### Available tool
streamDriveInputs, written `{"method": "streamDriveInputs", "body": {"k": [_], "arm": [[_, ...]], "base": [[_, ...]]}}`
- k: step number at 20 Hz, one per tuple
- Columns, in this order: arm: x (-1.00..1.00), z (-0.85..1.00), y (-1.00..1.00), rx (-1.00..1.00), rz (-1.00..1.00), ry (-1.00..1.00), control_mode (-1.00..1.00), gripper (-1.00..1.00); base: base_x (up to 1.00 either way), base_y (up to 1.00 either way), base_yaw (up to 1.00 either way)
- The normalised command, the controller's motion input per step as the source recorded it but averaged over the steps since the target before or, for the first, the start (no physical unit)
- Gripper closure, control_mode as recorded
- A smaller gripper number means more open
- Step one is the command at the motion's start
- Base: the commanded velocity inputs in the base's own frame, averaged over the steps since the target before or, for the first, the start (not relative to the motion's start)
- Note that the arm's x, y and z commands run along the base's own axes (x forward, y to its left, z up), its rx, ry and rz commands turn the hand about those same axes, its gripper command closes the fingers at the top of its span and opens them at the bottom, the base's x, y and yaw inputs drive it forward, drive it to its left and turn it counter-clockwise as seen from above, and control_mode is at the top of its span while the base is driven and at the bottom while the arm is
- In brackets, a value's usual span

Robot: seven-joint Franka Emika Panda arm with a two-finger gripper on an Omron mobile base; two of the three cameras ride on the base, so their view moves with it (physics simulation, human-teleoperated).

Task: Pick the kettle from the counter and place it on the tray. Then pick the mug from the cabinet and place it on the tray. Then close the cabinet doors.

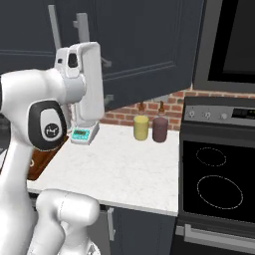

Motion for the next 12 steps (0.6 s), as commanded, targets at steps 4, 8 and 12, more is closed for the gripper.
{"method": "streamDriveInputs", "body": {"k": [4, 8, 12], "arm": [[0.7, 0.0, 0.1, 0.0, 0.16, 0.0, -1.0, -1.0], [0.67, -0.08, 0.18, 0.0, 0.17, 0.0, -1.0, -1.0], [0.66, -0.06, 0.18, 0.0, 0.16, 0.0, -1.0, -1.0]], "base": [[0.0, 0.0, 0.0], [0.0, 0.0, 0.0], [0.0, 0.0, 0.0]]}}
